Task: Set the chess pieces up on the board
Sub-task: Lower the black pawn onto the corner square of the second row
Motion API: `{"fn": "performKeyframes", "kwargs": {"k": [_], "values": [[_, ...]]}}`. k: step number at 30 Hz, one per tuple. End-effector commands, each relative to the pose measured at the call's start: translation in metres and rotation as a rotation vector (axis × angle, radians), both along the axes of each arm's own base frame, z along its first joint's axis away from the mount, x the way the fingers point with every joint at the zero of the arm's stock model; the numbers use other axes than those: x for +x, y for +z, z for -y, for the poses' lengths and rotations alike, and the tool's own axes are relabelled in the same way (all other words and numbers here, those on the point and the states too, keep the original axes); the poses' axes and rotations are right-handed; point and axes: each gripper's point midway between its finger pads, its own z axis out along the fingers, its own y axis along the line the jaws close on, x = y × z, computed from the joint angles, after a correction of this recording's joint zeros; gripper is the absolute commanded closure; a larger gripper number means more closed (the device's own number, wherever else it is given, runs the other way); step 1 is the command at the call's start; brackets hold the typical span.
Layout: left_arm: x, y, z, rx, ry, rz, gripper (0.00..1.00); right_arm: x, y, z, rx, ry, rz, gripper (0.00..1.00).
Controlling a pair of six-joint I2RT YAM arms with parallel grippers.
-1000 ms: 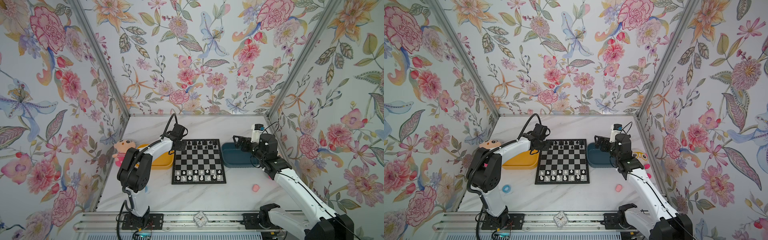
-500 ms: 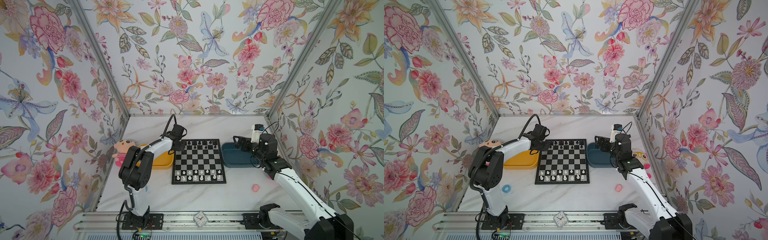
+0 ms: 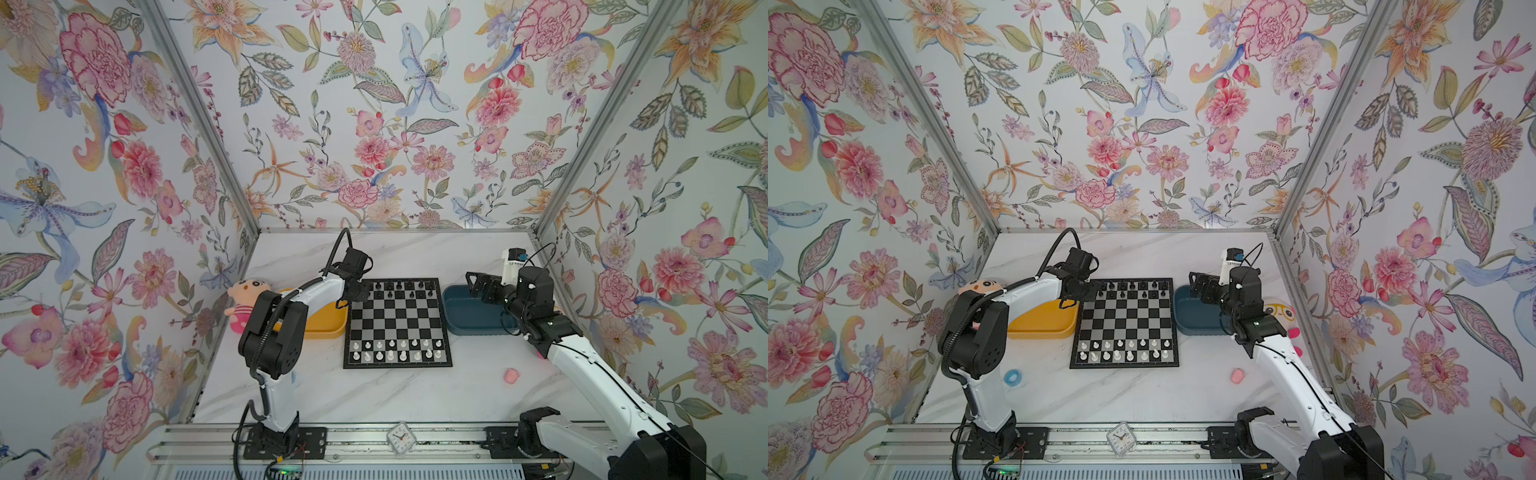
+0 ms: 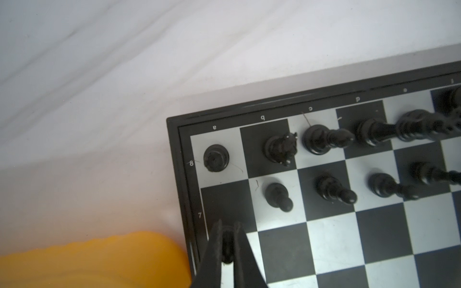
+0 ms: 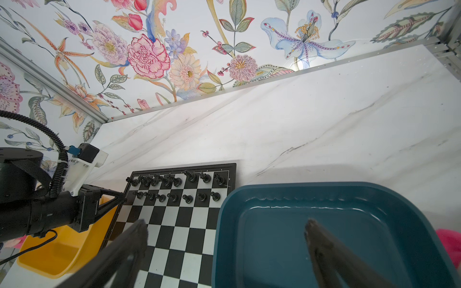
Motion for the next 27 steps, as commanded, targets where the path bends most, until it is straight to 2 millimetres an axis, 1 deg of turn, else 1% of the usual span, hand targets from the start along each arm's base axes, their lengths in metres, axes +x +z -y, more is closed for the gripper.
{"fn": "performKeyframes", "kwargs": {"k": [1,21,27], "values": [[0.0088,0.0027,-0.0001,-0.008,-0.005,0.009,0.98,0.0045,0.0098,0.0025,0.009,-0.017,0.011,0.01],[0.0164,0.0033,0.0054,-0.024,-0.019,0.022,0.98,0.0052,0.0103,0.0026,0.006,-0.016,0.008,0.01],[0.0166,-0.0002,0.0038,-0.014,-0.018,0.015,0.97,0.0057,0.0115,0.0026,0.003,-0.015,0.009,0.01]]}}
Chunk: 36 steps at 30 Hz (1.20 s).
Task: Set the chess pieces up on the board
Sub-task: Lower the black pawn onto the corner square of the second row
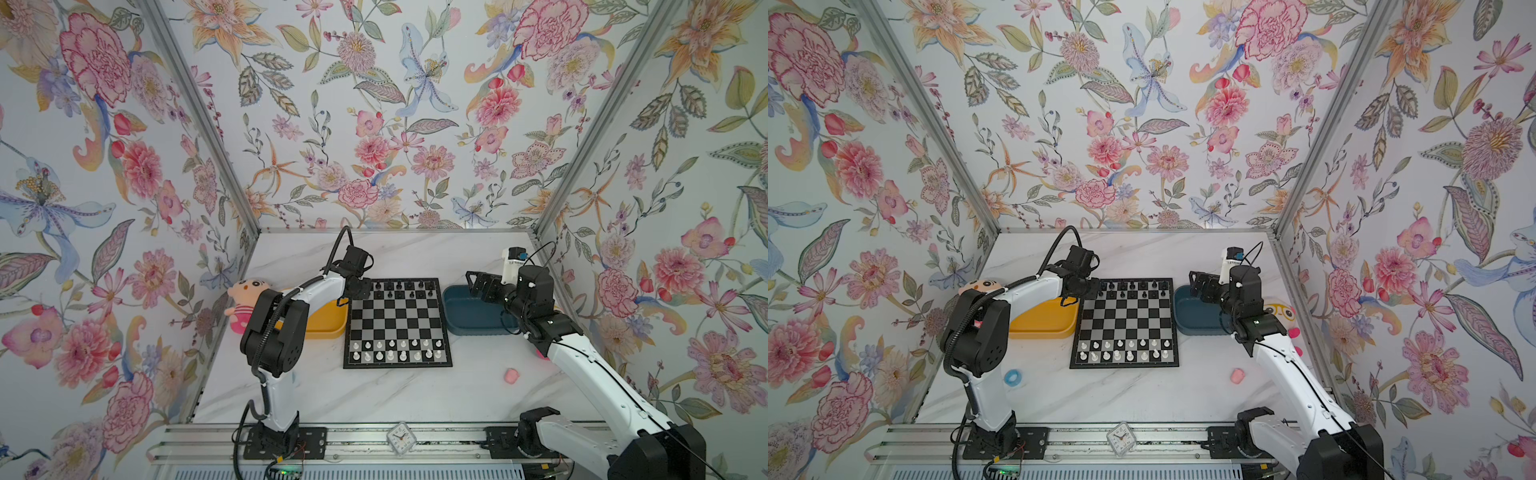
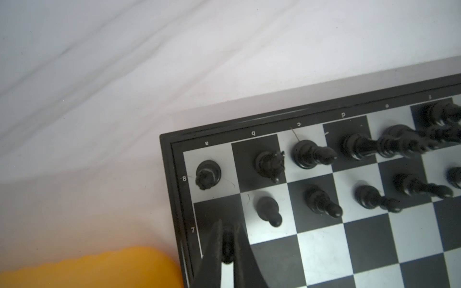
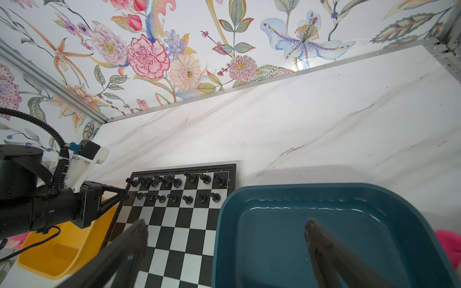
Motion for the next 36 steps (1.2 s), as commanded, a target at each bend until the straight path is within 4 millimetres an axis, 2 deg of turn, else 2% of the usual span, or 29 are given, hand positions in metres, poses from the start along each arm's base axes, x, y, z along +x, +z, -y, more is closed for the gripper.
{"fn": "performKeyframes", "kwargs": {"k": [1,36], "values": [[0.007,-0.005,-0.004,0.015,-0.004,-0.007,0.98,0.004,0.010,0.003,0.004,-0.015,0.013,0.01],[0.004,-0.015,-0.012,0.049,0.008,-0.023,0.97,0.004,0.005,0.002,0.012,-0.013,-0.005,0.01]]}}
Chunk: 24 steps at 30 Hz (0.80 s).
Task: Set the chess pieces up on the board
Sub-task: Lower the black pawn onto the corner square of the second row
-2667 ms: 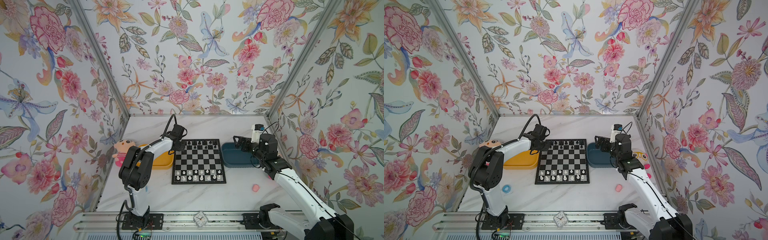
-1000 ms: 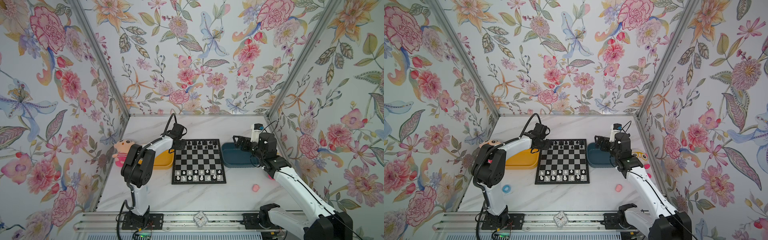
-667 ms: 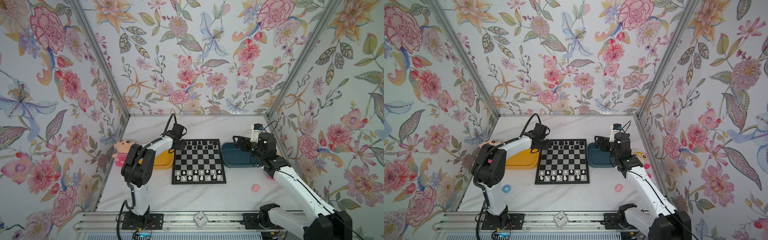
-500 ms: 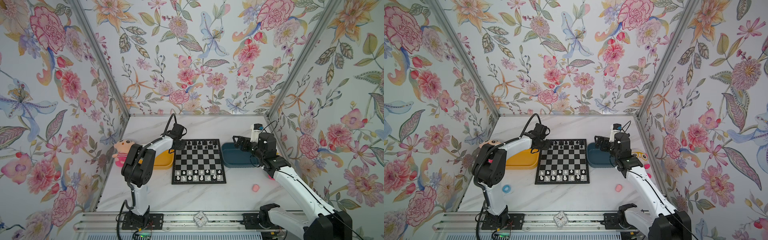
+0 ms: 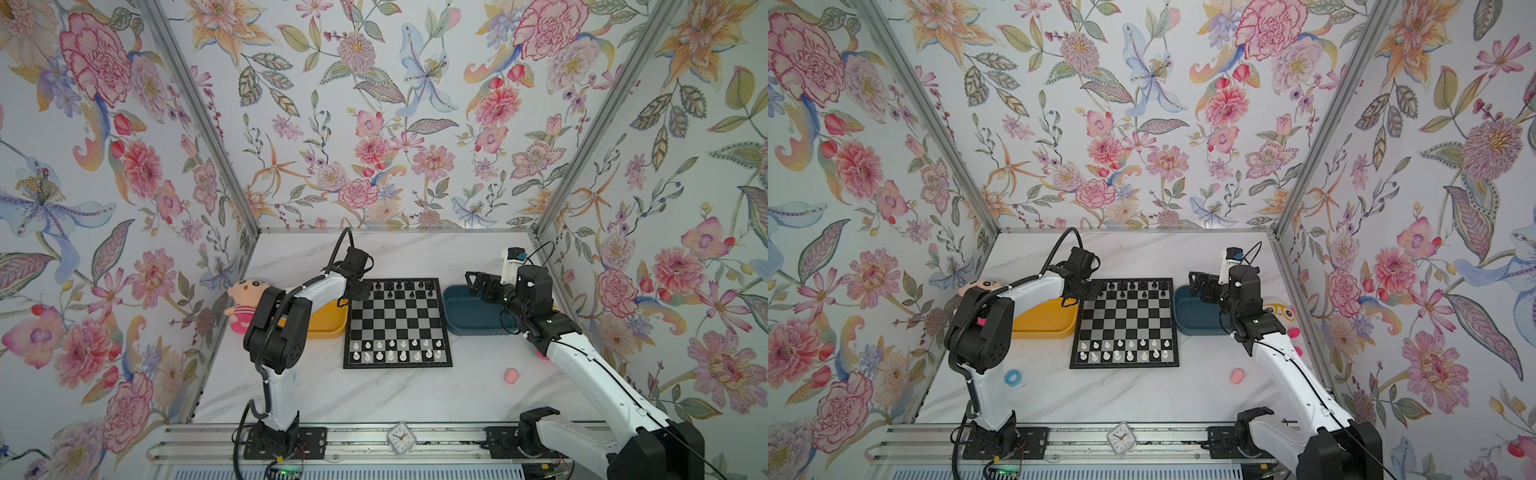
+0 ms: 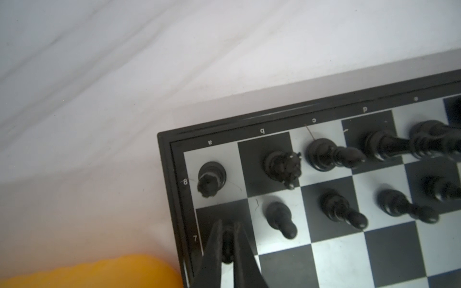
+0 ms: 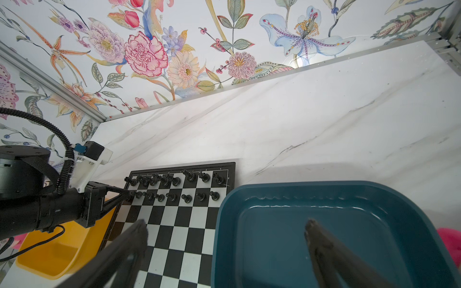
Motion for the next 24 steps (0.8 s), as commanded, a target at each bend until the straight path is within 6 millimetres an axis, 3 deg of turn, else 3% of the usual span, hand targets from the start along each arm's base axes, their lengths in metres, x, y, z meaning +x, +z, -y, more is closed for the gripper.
{"fn": "performKeyframes", "kwargs": {"k": [1,24], "values": [[0.0042,-0.0039,-0.0079,0.026,0.009,-0.003,0.96,0.0025,0.0082,0.0022,0.011,-0.012,0.006,0.01],[0.0004,-0.0049,-0.0082,0.020,0.007,-0.014,0.84,0.0035,0.0064,-0.0003,0.017,-0.001,0.000,0.01]]}}
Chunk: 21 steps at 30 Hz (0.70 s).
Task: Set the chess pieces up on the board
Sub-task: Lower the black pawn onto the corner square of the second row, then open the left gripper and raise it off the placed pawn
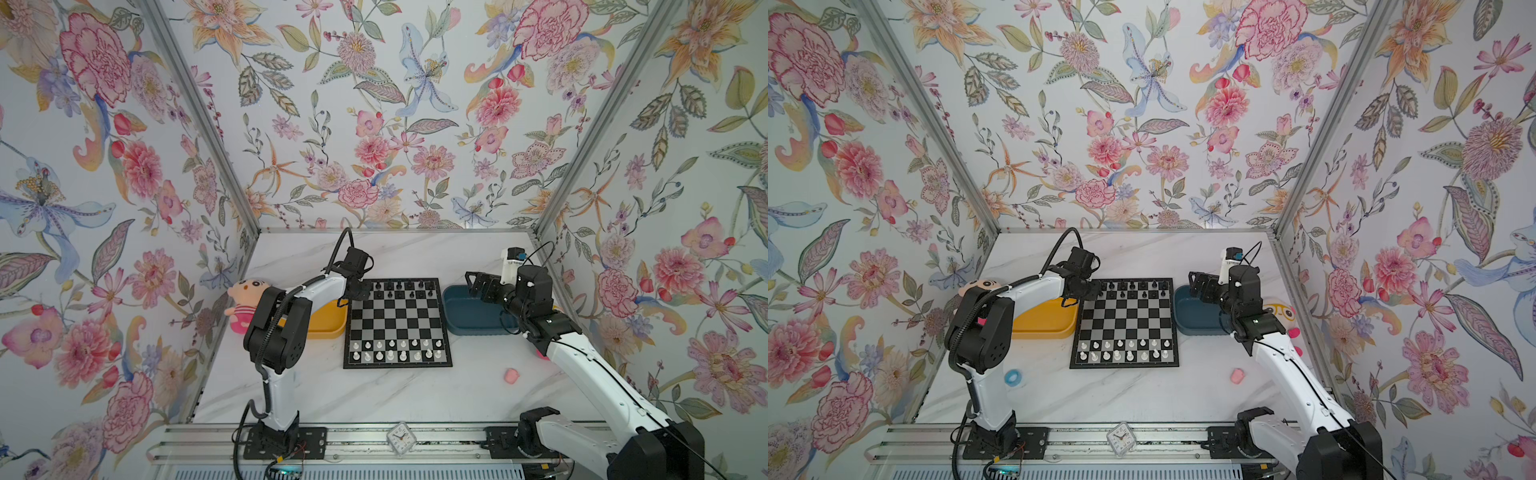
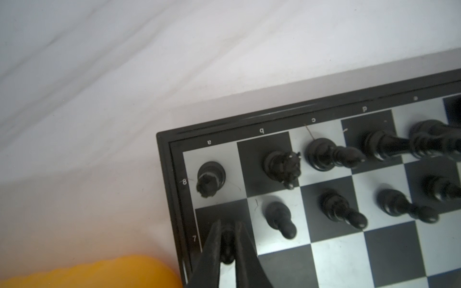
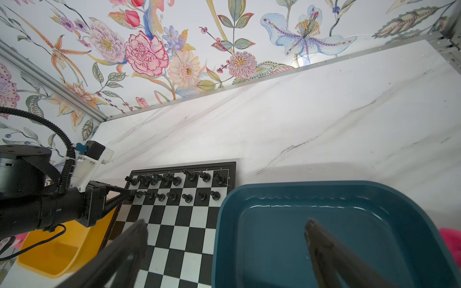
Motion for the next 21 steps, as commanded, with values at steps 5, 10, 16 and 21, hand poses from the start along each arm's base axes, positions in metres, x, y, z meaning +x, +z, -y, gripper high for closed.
{"fn": "performKeyframes", "kwargs": {"k": [5,10,16,21], "values": [[0.000,-0.003,-0.007,0.021,0.004,-0.012,0.82,0.005,0.008,-0.001,0.020,0.000,0.003,0.01],[-0.001,-0.003,-0.007,0.015,0.001,-0.017,0.79,0.004,0.008,-0.003,0.019,0.009,0.002,0.01],[-0.001,0.001,-0.004,0.005,-0.007,-0.010,0.78,0.004,0.007,-0.003,0.019,0.011,-0.001,0.01],[-0.001,0.008,-0.004,-0.001,-0.008,0.000,0.77,0.004,0.007,-0.003,0.020,0.011,0.000,0.01]]}}
